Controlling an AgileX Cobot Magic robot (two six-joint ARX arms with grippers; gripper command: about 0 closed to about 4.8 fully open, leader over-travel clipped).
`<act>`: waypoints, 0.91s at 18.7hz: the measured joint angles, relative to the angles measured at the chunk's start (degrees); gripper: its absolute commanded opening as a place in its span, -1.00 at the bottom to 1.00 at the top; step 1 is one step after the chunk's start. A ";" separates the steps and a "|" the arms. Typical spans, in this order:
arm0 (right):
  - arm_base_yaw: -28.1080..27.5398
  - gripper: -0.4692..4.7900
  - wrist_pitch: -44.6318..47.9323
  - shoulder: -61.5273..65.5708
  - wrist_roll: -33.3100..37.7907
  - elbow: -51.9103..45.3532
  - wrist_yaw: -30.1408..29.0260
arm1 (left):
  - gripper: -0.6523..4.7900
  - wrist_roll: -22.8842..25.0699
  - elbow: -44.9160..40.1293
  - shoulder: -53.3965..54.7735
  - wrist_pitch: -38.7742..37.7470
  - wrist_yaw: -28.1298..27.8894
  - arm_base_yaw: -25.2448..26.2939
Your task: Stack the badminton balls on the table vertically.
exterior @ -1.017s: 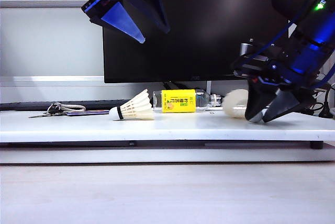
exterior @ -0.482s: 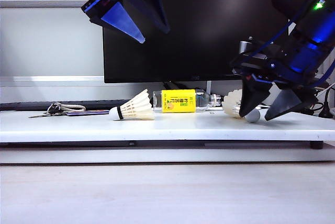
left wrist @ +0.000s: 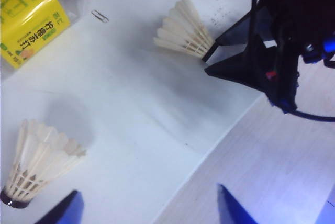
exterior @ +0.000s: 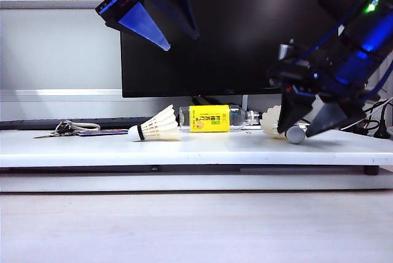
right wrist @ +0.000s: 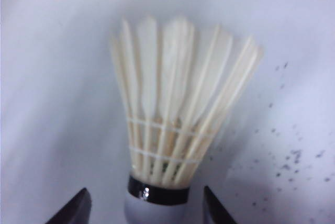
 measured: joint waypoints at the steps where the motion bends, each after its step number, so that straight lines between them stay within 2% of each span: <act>1: 0.00 0.22 0.00 0.44 0.00 0.00 -0.02 | 0.49 0.00 0.00 0.00 0.04 0.02 0.00; 2: 0.07 0.20 0.07 1.07 -0.07 0.00 -0.11 | 0.49 0.00 0.00 0.00 0.00 0.02 0.00; 5: 0.94 -0.19 0.85 1.75 -0.09 0.24 -0.15 | 0.49 0.00 0.00 0.00 0.02 0.02 0.00; 8: 1.44 -0.30 0.90 1.88 -0.13 0.24 -0.02 | 0.49 0.00 0.00 0.00 0.02 0.04 0.00; 13: 1.44 -0.30 0.37 1.88 -0.13 0.42 -0.02 | 0.49 0.00 0.00 0.00 0.02 0.04 0.00; 17: 1.42 -0.30 -9.03 1.86 -1.55 5.03 -0.87 | 0.49 0.00 0.00 0.00 0.00 0.04 0.00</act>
